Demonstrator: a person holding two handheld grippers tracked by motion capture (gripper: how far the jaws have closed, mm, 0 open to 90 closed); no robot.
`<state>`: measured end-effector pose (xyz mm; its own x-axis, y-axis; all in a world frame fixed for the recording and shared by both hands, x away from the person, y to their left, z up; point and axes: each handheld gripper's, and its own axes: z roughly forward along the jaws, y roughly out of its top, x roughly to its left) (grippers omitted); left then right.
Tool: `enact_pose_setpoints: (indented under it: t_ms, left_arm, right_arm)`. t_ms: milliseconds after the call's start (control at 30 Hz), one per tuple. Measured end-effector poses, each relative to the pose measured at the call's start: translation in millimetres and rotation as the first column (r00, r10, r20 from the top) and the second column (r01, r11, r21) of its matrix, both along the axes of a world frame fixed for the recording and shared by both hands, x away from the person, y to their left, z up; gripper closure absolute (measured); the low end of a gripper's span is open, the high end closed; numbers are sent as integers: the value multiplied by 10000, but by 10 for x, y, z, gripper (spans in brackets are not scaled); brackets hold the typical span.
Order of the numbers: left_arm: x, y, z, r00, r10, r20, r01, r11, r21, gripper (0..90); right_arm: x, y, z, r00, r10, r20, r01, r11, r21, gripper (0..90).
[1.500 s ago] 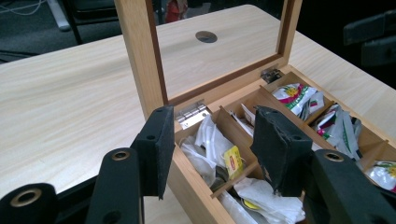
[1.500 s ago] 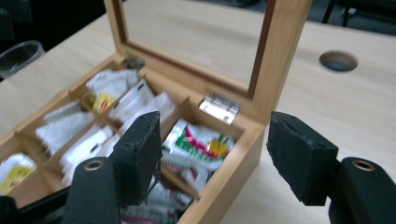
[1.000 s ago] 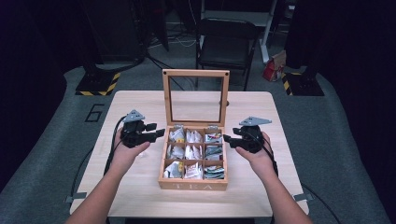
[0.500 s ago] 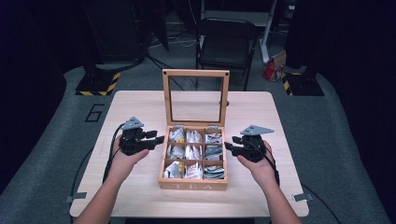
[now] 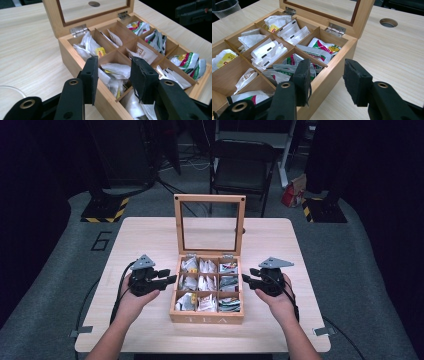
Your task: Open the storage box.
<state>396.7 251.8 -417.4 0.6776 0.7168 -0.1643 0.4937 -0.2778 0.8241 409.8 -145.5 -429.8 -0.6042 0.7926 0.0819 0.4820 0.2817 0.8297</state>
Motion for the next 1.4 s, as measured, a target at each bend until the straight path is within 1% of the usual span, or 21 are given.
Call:
enact_pose_setpoints:
  t_ms: [67,133,267,300,367,400,500,567,767,900,1033,1067,1100,1133,1200,1233,1267,1300,1333,1367,1400]
  left_arm:
    - [-38,-39,-33,9998,-140,-149,140,9999,12,586]
    - [-58,-68,-61,9995,-237,-187,238,9997,52,592]
    - [-89,-116,-129,9984,-398,-393,403,9991,129,603]
    - [-90,-120,-142,9986,-384,-368,390,9991,167,607]
    - [-93,-130,-178,9980,-392,-498,400,9991,157,615]
    - [-94,-141,-194,9984,-362,-437,368,9992,129,616]
    - [-108,-165,-216,9974,-501,-517,512,9985,209,619]
    - [-116,-188,-234,9967,-621,-522,639,9974,326,622]
    - [-130,-236,-274,9953,-755,-599,775,9965,311,624]
    - [-145,-280,-309,9955,-716,-628,731,9971,222,624]
    - [-138,-307,-330,9937,-917,-642,942,9949,363,624]
    - [-142,-322,-341,9947,-839,-598,858,9958,306,624]
    - [-143,-324,-341,9934,-883,-729,904,9955,271,624]
    - [-135,-326,-345,9931,-961,-670,985,9946,337,624]
    - [-135,-343,-358,9926,-949,-755,969,9950,231,624]
    - [-129,-343,-360,9919,-1037,-735,1061,9939,293,624]
    - [-132,-358,-373,9926,-960,-741,980,9949,248,624]
    - [-129,-363,-380,9922,-1002,-737,1030,9941,343,625]
    - [-133,-383,-399,9921,-959,-807,981,9949,245,626]
    - [-123,-382,-406,9914,-1081,-743,1112,9930,394,626]
    - [-128,-392,-414,9911,-1051,-819,1078,9937,302,631]
  right_arm:
    - [-7,-1,-3,10000,25,84,-24,10000,-82,563]
    - [-15,-2,-16,9997,17,242,-12,9998,-198,558]
    - [-24,1,-48,9997,59,240,-52,9995,-300,557]
    - [-32,11,-54,9998,11,222,-3,9994,-343,555]
    - [-39,18,-59,9994,86,327,-72,9990,-442,555]
    - [-42,23,-62,9993,91,354,-75,9990,-448,555]
    - [-44,25,-74,9992,132,387,-111,9984,-550,555]
    - [-44,24,-82,9994,95,343,-77,9986,-527,555]
    - [-52,-4,-78,9995,-5,331,17,9994,-355,556]
    - [-44,-10,-89,9994,34,354,-22,9994,-351,556]
    - [-45,-11,-96,9995,51,311,-39,9992,-385,556]
    - [-43,-12,-97,9994,57,338,-45,9993,-373,556]
    - [-44,-12,-95,9994,40,345,-28,9994,-359,556]
    - [-49,-12,-93,9995,3,314,7,9995,-323,556]
    - [-51,-13,-92,9996,-37,274,44,9996,-261,556]
    - [-49,-17,-91,9995,-40,323,49,9996,-273,556]
    - [-49,-19,-91,9995,-37,324,46,9996,-273,556]
    - [-49,-21,-90,9995,-25,325,34,9996,-271,556]
    - [-49,-22,-89,9994,-11,337,21,9996,-282,556]
    - [-50,-22,-89,9994,-13,335,22,9996,-277,556]
    - [-51,-21,-90,9994,-9,333,18,9996,-273,556]
